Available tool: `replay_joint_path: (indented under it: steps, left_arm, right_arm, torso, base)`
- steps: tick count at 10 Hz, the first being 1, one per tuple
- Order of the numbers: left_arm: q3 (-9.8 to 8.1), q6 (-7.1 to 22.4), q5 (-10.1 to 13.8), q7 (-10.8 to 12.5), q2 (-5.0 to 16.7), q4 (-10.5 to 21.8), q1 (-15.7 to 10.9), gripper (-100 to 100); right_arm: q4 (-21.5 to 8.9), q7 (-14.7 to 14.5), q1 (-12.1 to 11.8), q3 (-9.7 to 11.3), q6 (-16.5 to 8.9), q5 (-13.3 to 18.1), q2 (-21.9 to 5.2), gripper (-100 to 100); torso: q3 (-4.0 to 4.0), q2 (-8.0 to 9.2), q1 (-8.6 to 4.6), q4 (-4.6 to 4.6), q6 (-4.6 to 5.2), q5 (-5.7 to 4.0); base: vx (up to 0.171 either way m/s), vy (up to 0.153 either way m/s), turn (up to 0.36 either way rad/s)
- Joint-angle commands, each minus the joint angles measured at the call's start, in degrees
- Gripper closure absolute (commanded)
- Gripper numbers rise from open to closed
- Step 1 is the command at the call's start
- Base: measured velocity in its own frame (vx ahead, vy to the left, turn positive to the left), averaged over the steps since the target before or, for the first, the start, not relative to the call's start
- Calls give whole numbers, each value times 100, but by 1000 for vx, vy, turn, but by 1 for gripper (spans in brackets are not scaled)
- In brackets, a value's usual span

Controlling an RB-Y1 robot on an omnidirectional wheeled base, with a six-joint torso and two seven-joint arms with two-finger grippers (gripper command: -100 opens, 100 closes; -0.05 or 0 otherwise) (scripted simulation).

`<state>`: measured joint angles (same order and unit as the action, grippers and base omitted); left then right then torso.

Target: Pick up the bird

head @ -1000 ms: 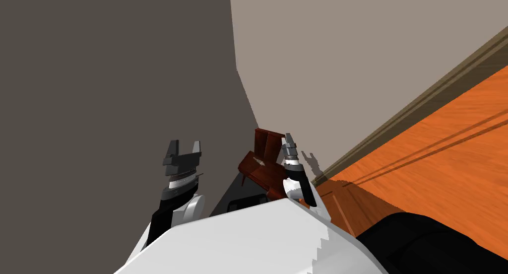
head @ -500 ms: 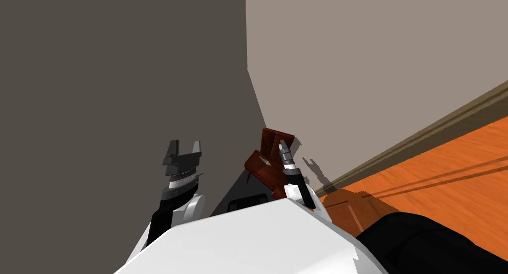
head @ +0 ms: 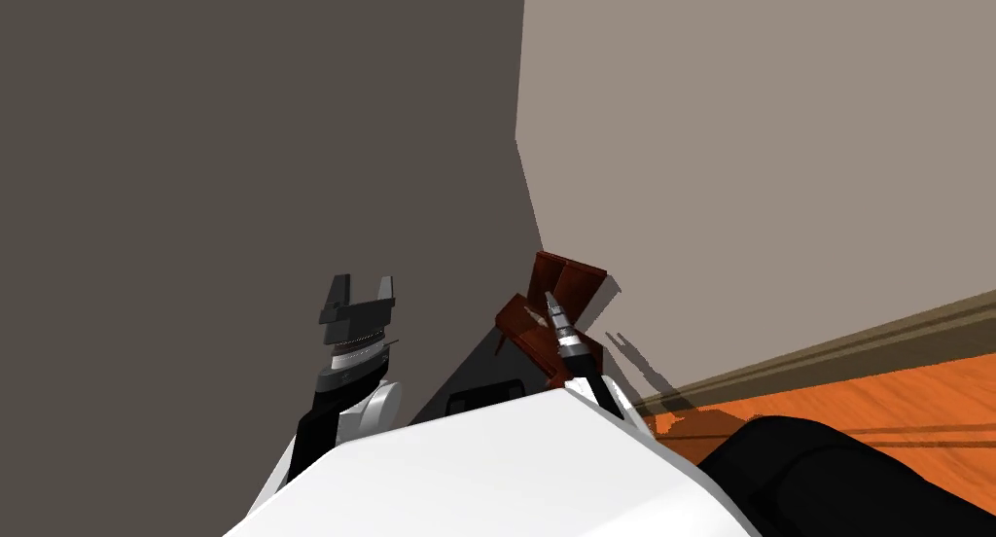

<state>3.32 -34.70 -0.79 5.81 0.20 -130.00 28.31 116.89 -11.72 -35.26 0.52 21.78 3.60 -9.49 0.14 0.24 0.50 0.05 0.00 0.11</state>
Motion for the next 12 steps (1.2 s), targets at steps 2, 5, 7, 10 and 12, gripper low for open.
replay_joint_path:
  steps: [2, 5, 7, 10, 12]
  left_arm:
    - [-1, 0, 0, 0, 0, 0, 1, 0]
    - [-1, 0, 0, 0, 1, 0, 0, 0]
    - [-1, 0, 0, 0, 1, 0, 0, 0]
    - [-1, 0, 0, 0, 1, 0, 0, 0]
    - [-1, 0, 0, 0, 1, 0, 0, 0]
  right_arm:
    - [-440, -111, -134, -59, -40, 48, -179, -100]
    - [-853, -191, -225, -85, -85, 101, -264, -100]
    - [-1171, -274, -306, -114, -132, 161, -343, -100]
    - [-1835, -448, -433, -178, -233, 303, -486, -100]
    - [-2179, -538, -477, -212, -286, 384, -549, -100]
  torso:
    - [-4, -7, -12, -1, 3, -1]
    - [-6, -10, -31, -2, -2, -6]
    - [-4, -7, -29, -1, 0, -5]
    - [-8, -15, -28, -2, -1, -4]
    - [-5, -9, -33, -1, 0, -5]
  base:
    - [-15, 99, 134]
    - [-13, 55, 178]
    - [-16, 66, 205]
    - [3, 68, 309]
    - [-5, 51, 204]
